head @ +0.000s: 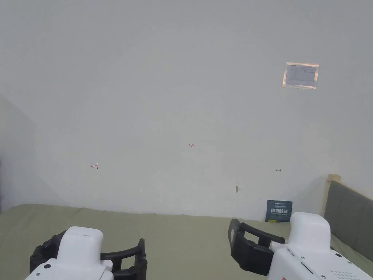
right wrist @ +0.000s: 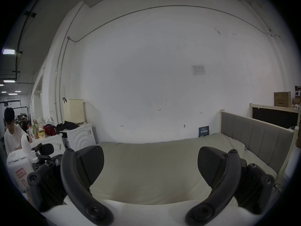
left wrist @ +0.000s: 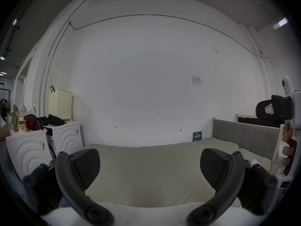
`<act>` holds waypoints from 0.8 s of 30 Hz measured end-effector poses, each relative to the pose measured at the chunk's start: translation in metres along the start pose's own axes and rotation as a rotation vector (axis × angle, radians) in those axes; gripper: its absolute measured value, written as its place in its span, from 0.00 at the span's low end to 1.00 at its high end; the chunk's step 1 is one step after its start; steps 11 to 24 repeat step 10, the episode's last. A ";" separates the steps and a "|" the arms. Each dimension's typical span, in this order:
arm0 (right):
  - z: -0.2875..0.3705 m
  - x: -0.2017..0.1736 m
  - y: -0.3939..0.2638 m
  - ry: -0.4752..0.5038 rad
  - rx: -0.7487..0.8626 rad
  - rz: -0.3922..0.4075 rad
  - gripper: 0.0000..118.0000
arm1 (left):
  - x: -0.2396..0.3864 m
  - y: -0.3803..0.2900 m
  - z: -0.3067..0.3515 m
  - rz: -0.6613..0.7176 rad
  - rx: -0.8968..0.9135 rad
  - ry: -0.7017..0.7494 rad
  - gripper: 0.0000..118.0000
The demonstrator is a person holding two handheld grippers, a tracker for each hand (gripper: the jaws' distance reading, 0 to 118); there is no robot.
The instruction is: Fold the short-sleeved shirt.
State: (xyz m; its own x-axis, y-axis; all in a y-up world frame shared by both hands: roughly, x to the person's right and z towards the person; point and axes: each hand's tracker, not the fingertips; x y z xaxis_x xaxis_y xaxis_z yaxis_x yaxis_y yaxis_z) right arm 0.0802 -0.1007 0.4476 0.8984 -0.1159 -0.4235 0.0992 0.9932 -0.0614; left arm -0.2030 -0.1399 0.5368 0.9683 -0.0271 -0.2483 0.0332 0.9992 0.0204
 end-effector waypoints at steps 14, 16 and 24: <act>-0.006 0.007 -0.005 -0.026 -0.016 0.036 0.97 | 0.002 -0.001 0.000 0.001 -0.001 -0.004 1.00; -0.006 0.007 -0.005 -0.026 -0.016 0.036 0.97 | 0.002 -0.001 0.000 0.001 -0.001 -0.004 1.00; -0.006 0.007 -0.005 -0.026 -0.016 0.036 0.97 | 0.002 -0.001 0.000 0.001 -0.001 -0.004 1.00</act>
